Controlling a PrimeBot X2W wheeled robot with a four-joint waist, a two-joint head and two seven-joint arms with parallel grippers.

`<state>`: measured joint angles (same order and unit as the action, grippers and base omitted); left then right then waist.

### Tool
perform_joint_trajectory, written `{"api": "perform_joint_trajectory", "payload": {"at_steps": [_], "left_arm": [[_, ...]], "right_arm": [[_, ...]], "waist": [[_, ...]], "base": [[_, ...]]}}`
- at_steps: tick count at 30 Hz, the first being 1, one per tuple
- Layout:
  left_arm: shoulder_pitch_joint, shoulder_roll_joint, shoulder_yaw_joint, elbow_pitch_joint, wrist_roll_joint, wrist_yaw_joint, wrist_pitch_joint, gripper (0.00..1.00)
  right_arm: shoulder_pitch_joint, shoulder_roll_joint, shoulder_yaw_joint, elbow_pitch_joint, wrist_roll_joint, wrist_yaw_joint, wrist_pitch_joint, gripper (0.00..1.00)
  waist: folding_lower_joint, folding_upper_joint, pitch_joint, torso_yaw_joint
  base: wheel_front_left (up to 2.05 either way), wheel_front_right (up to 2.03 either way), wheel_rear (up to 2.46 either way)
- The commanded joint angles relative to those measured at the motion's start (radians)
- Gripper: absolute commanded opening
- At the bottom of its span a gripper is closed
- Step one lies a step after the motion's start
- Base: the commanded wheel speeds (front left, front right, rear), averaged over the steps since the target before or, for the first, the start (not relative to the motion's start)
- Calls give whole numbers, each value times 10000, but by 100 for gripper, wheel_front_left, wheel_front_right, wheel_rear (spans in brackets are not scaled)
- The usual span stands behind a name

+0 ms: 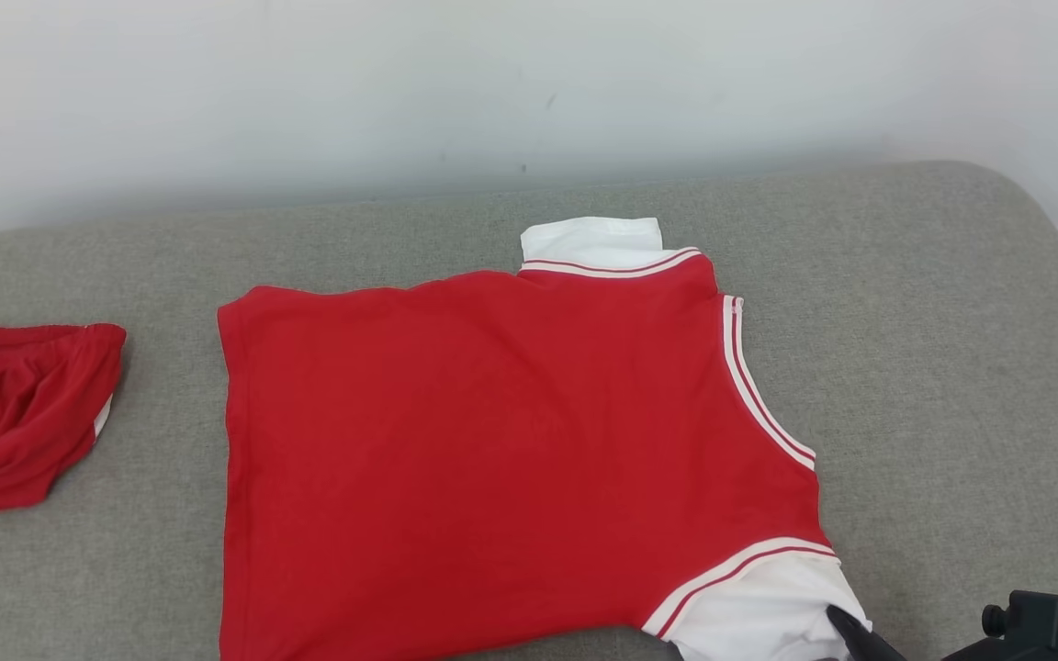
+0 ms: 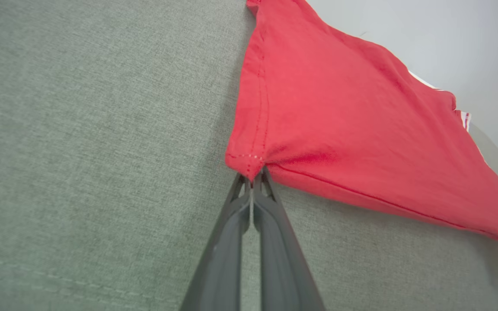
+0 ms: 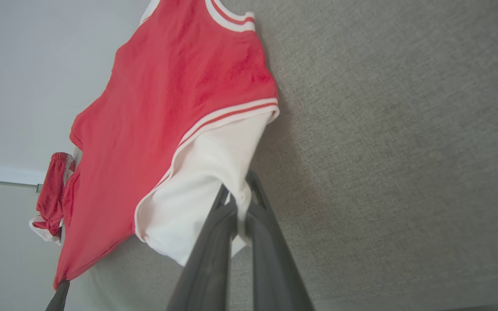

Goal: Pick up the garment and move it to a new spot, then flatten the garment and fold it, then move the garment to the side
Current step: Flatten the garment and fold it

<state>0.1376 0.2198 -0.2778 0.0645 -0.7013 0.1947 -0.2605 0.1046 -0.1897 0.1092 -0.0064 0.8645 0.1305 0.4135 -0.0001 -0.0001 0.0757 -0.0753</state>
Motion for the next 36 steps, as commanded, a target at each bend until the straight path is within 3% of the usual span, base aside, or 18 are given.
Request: {"api": "perform_joint_trajectory", "payload": {"at_steps": [1,9,18,28,36], "left_arm": [[100,101,59,87,186,-20,-47,0],[-131,200,111,14,781,-69,-53,0],[-1066,754,-46,-377,1372,-141,262,0],[-2376,1354,-6,-153,1446,-437,980,0],[-3379,1466,-36,1106,1276,-852,1112,0]], "right_arm": [[168,134,-149,-141,-178,4,185,0],[311,901,-638,-869,27,4,797,0],[-263,1305,-1116,-1124,784,4,1122,0],[-1935,1376,-1054,-114,332,4,1407,0],[-4112,1393,-1038,1892,157,4,1353,0]], "waist": [[1,1,-32,34],[1,1,-87,28],[1,1,-81,-85],[1,1,235,-354],[1,1,436,-474]], "base": [[0,0,0],[0,0,0],[0,0,0],[0,0,0],[0,0,0]]}}
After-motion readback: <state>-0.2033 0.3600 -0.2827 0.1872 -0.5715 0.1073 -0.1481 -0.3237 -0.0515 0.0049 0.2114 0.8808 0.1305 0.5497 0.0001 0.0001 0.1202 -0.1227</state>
